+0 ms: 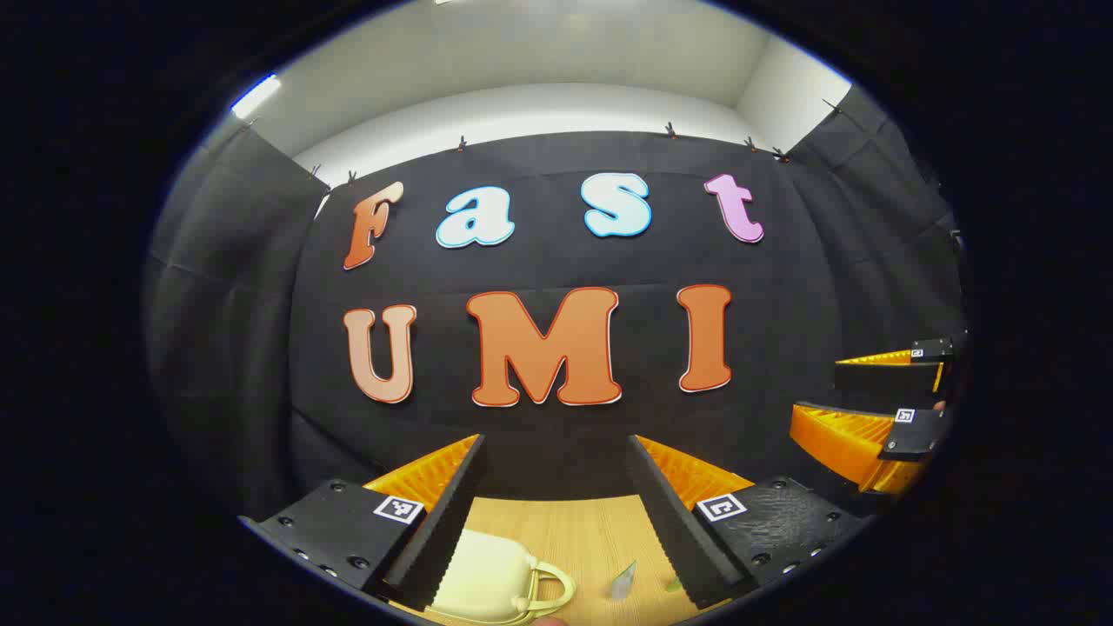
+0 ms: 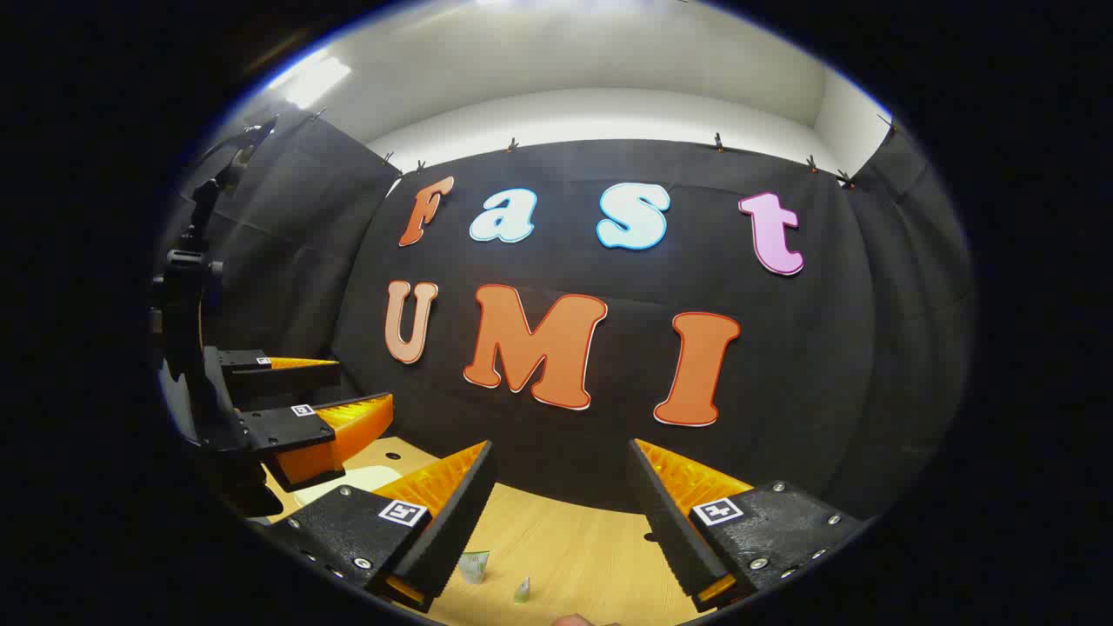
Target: First open the suitcase, pack the skin care products into it, and then close the suitcase.
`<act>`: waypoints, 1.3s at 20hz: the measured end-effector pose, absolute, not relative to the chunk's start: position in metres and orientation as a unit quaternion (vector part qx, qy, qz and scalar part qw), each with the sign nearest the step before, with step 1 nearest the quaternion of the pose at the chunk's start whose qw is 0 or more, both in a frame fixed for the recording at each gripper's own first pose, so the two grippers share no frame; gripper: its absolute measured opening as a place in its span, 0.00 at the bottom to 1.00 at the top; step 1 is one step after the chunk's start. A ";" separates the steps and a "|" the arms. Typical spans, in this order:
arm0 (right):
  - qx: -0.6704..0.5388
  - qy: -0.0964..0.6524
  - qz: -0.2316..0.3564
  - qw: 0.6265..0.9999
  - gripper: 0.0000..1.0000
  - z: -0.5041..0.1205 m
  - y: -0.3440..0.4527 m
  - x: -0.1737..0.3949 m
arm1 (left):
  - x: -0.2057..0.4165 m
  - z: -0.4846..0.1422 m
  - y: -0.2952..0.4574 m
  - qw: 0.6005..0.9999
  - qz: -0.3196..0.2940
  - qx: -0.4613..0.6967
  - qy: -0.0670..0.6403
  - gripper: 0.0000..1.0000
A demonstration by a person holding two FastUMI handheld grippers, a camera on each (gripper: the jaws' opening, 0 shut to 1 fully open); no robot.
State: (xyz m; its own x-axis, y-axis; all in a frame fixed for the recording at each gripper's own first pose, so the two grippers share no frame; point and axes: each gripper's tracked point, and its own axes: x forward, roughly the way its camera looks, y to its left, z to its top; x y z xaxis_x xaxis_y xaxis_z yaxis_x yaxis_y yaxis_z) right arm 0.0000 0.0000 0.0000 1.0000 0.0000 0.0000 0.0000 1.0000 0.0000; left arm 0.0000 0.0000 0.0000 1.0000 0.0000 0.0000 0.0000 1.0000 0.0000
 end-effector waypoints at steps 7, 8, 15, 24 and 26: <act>0.015 0.006 0.038 0.999 0.95 -0.013 -0.003 0.019 | 0.014 -0.004 -0.007 0.999 0.033 0.009 0.000 0.98; 0.016 0.004 0.042 0.999 0.92 -0.015 -0.005 0.017 | 0.015 -0.005 -0.010 0.999 0.035 0.010 0.001 0.98; 0.040 0.023 0.052 0.998 0.95 -0.037 -0.017 0.010 | 0.005 -0.020 -0.027 0.999 0.048 0.021 0.016 1.00; 0.040 0.010 0.040 0.998 0.95 -0.041 -0.039 0.005 | 0.006 -0.026 -0.037 0.997 0.045 0.051 0.023 0.98; 0.030 0.013 0.033 0.999 0.95 -0.048 -0.054 0.003 | 0.012 -0.040 -0.042 0.996 0.040 0.064 0.036 1.00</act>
